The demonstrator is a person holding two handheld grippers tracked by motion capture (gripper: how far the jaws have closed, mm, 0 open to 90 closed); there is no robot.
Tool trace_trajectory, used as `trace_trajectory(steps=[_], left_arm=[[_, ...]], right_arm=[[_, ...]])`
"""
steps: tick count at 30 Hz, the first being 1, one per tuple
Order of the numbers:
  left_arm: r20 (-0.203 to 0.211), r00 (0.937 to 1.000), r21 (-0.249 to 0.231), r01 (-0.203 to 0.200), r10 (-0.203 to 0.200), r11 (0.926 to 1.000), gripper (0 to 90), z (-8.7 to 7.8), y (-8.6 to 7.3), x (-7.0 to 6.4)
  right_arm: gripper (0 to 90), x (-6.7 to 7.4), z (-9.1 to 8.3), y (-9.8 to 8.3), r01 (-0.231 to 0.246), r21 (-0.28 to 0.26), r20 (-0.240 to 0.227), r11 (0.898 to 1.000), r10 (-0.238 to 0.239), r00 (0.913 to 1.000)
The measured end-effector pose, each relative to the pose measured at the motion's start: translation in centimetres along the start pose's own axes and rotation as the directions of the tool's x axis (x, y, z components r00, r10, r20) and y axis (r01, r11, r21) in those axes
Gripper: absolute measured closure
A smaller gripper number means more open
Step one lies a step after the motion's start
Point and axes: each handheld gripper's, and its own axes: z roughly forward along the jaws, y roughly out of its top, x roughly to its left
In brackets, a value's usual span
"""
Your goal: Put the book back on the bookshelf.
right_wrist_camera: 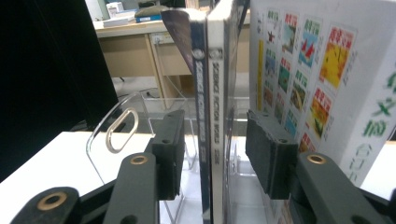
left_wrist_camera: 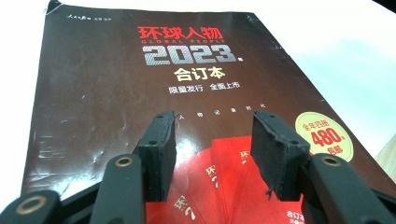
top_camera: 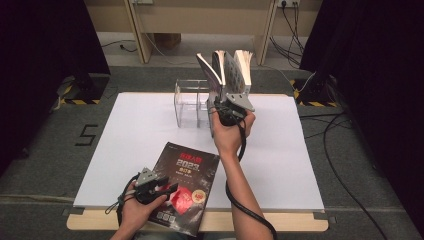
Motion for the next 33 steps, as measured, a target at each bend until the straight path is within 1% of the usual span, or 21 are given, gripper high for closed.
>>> trace_trajectory(steps=[7,15,17,21,26,28,30,33], left_arm=[[-0.003,1.0,-0.001,0.002,-0.002,1.0,49.4,0.0,0.0,0.0],[-0.003,1.0,-0.001,0.002,-0.002,1.0,49.4,-0.1,0.1,0.1],[-0.006,1.0,-0.005,0.002,-0.002,1.0,49.4,-0.1,0.1,0.1],[-0.006,0.9999,-0.01,0.015,-0.015,0.9998,49.4,-0.2,0.2,0.2],[-0.021,0.9996,-0.011,0.02,-0.02,0.9997,49.4,-0.4,0.4,0.6],[-0.025,0.9994,-0.01,0.024,-0.024,0.9997,49.4,-0.5,0.5,0.8],[-0.027,0.9991,-0.008,0.032,-0.032,0.9995,49.1,-0.7,0.6,1.0],[-0.036,0.9983,-0.005,0.045,-0.045,0.999,49.0,-0.8,0.7,1.5]], right_arm=[[58.3,-0.4,-0.4,-0.7,0.006,0.017,-0.01,1.0,-0.005,0.9999],[58.3,-1.1,-1.2,-1.3,0.018,0.036,-0.024,0.999,-0.017,0.9996],[58.4,-1.2,-1.4,-1.5,0.017,0.048,-0.031,0.999,-0.015,0.9994],[58.8,-1.6,-1.7,-2.1,0.021,0.078,-0.039,0.997,-0.018,0.9991],[59.1,-2.2,-2.1,-2.7,0.017,0.117,-0.048,0.993,-0.012,0.9988],[59.1,-2.6,-2.2,-3.0,0.015,0.139,-0.056,0.99,-0.008,0.9984],[59.2,-2.9,-2.3,-3.2,0.003,0.17,-0.075,0.985,0.01,0.9971],[59.3,-3.5,-2.4,-3.7,0.015,0.211,-0.08,0.977,0.002,0.9968]])
